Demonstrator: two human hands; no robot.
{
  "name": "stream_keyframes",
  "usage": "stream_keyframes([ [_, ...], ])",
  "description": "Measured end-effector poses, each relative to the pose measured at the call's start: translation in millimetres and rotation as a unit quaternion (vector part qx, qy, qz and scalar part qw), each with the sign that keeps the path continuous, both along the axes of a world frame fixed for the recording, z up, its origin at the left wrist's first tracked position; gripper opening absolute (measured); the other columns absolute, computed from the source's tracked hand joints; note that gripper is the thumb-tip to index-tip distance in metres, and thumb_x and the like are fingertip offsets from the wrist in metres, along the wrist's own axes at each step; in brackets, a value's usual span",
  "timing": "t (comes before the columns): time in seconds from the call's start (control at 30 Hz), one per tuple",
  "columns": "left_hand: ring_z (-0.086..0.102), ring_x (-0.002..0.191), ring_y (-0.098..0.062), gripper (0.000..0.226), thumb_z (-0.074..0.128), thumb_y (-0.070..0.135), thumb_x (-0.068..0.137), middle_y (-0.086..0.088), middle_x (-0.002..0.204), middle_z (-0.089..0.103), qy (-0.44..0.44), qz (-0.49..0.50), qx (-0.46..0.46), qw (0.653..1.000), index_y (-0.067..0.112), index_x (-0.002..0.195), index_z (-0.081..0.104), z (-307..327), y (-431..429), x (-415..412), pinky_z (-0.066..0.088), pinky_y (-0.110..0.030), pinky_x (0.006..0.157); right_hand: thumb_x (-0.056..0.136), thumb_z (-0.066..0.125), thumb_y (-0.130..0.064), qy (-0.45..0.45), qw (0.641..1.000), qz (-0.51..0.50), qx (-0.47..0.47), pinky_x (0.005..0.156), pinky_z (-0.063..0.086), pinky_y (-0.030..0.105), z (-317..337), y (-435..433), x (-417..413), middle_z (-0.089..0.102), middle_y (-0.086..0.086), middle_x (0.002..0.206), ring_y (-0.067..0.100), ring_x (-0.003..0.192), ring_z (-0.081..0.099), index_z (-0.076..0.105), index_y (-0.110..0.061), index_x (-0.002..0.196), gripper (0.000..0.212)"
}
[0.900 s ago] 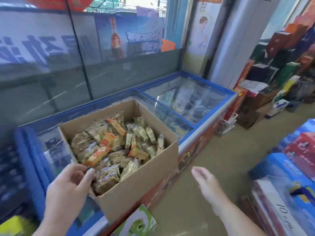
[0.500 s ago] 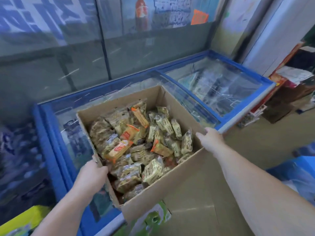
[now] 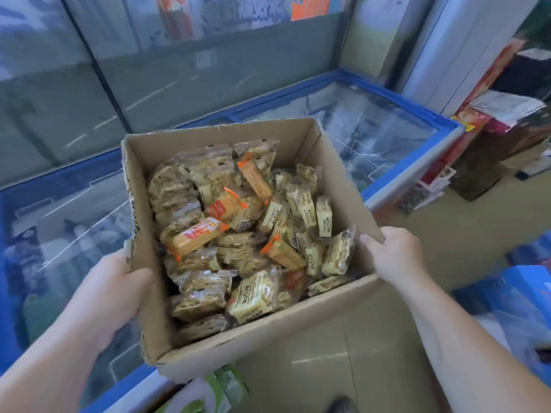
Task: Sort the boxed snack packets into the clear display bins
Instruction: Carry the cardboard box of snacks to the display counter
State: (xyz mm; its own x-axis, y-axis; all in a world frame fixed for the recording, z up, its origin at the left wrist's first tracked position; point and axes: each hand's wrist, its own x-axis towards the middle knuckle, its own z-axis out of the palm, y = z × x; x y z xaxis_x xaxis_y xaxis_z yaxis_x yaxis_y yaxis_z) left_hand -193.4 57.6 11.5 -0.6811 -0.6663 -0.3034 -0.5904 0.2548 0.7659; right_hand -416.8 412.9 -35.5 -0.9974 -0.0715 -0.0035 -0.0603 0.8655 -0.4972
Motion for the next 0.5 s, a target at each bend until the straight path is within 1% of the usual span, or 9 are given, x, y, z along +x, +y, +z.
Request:
stream_keyframes([
  [0.07, 0.066, 0.051, -0.032, 0.028, 0.053, -0.002, 0.08, -0.012, 0.061, 0.07, 0.013, -0.021, 0.008, 1.0, 0.022, 0.075, 0.067, 3, 43, -39, 0.053, -0.038, 0.05, 0.093, 0.067, -0.029, 0.011, 0.999, -0.028, -0.015, 0.05, 0.027, 0.031, 4, 59, -15, 0.052, -0.001, 0.052, 0.031, 0.059, 0.05, 0.049, -0.013, 0.055, 0.045],
  [0.1, 0.066, 0.052, -0.032, 0.027, 0.053, -0.002, 0.079, -0.014, 0.063, 0.071, 0.016, -0.034, 0.013, 0.999, 0.021, 0.076, 0.068, 4, 66, -60, 0.054, -0.039, 0.052, 0.093, 0.067, -0.029, 0.017, 0.999, -0.048, -0.02, 0.049, 0.025, 0.031, 6, 90, -23, 0.048, -0.002, 0.049, 0.029, 0.055, 0.048, 0.045, -0.014, 0.052, 0.048],
  [0.13, 0.066, 0.051, -0.029, 0.027, 0.054, -0.003, 0.079, -0.014, 0.064, 0.072, 0.014, -0.047, 0.019, 0.999, 0.02, 0.078, 0.068, 4, 88, -81, 0.054, -0.039, 0.051, 0.092, 0.067, -0.029, 0.02, 0.998, -0.064, -0.022, 0.048, 0.024, 0.031, 8, 121, -31, 0.045, -0.003, 0.048, 0.027, 0.053, 0.045, 0.041, -0.016, 0.051, 0.051],
  [0.2, 0.064, 0.051, -0.025, 0.032, 0.052, -0.006, 0.083, -0.014, 0.066, 0.072, 0.006, -0.081, 0.023, 0.996, 0.02, 0.08, 0.07, 2, 135, -122, 0.051, -0.034, 0.049, 0.092, 0.068, -0.029, 0.021, 0.996, -0.09, -0.012, 0.047, 0.023, 0.029, 8, 181, -49, 0.044, -0.004, 0.047, 0.022, 0.05, 0.043, 0.039, -0.016, 0.05, 0.053],
  [0.27, 0.066, 0.057, -0.029, 0.034, 0.052, -0.006, 0.083, -0.014, 0.071, 0.074, 0.003, -0.114, 0.023, 0.993, 0.022, 0.082, 0.071, -2, 181, -165, 0.052, -0.037, 0.054, 0.092, 0.069, -0.03, 0.021, 0.992, -0.124, -0.005, 0.047, 0.022, 0.027, 8, 235, -67, 0.044, -0.004, 0.048, 0.019, 0.05, 0.041, 0.039, -0.015, 0.05, 0.054],
  [0.33, 0.066, 0.058, -0.036, 0.028, 0.053, 0.001, 0.08, -0.015, 0.073, 0.074, -0.003, -0.144, 0.02, 0.989, 0.023, 0.082, 0.07, -4, 224, -207, 0.052, -0.036, 0.057, 0.091, 0.071, -0.028, 0.016, 0.987, -0.159, -0.001, 0.047, 0.02, 0.026, 7, 284, -83, 0.043, -0.003, 0.047, 0.021, 0.049, 0.039, 0.038, -0.015, 0.049, 0.055],
  [0.37, 0.068, 0.062, -0.04, 0.023, 0.052, 0.007, 0.075, -0.016, 0.075, 0.074, -0.008, -0.161, 0.021, 0.987, 0.021, 0.083, 0.069, -3, 245, -228, 0.053, -0.039, 0.06, 0.091, 0.071, -0.027, 0.015, 0.984, -0.177, -0.001, 0.047, 0.019, 0.027, 7, 306, -91, 0.042, -0.002, 0.047, 0.021, 0.048, 0.038, 0.036, -0.016, 0.048, 0.056],
  [0.4, 0.07, 0.066, -0.042, 0.024, 0.051, 0.013, 0.069, -0.018, 0.077, 0.074, -0.014, -0.177, 0.022, 0.984, 0.018, 0.084, 0.069, -2, 265, -249, 0.056, -0.044, 0.063, 0.09, 0.071, -0.026, 0.016, 0.981, -0.193, -0.005, 0.047, 0.018, 0.027, 6, 327, -99, 0.041, -0.002, 0.046, 0.02, 0.048, 0.038, 0.034, -0.017, 0.048, 0.057],
  [0.5, 0.072, 0.075, -0.045, 0.034, 0.049, 0.017, 0.06, -0.024, 0.082, 0.073, -0.029, -0.232, 0.022, 0.972, 0.007, 0.088, 0.068, -6, 315, -319, 0.058, -0.061, 0.073, 0.091, 0.071, -0.026, 0.02, 0.973, -0.229, -0.001, 0.048, 0.021, 0.03, 0, 386, -124, 0.041, 0.0, 0.049, 0.02, 0.05, 0.039, 0.033, -0.018, 0.05, 0.057],
])
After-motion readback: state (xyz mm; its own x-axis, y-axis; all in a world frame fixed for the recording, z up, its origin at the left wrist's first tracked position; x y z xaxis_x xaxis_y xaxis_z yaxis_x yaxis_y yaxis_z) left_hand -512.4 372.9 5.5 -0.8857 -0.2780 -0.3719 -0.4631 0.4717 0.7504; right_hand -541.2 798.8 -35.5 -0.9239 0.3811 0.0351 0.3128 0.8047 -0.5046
